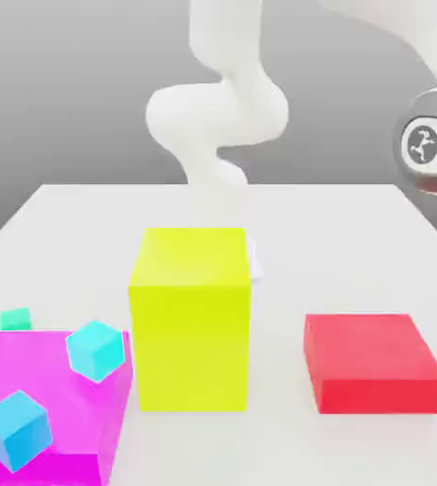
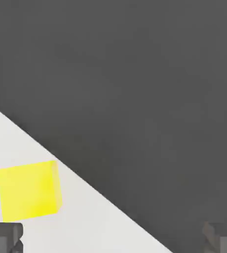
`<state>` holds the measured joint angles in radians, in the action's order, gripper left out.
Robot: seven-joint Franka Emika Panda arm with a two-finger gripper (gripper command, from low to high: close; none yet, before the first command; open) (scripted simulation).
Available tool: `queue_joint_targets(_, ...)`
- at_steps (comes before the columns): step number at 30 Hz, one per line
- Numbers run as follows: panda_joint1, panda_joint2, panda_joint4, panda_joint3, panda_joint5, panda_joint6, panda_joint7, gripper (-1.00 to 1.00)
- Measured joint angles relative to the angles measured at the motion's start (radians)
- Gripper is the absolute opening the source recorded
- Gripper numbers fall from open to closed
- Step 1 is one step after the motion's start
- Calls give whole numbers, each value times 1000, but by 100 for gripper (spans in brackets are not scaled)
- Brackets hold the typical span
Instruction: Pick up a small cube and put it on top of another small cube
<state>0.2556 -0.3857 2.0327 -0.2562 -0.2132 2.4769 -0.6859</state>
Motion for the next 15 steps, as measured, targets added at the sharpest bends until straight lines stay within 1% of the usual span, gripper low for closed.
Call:
queue_joint_targets(3, 32, -108, -24, -14, -14, 17, 14, 0)
queue_joint_targets(7, 71, -253, -58, 20, -54, 108, -5, 0)
queue_joint_targets(8, 77, -273, -63, 26, -61, 122, -9, -100)
queue_joint_targets(15, 77, -270, -63, 25, -56, 120, -6, -100)
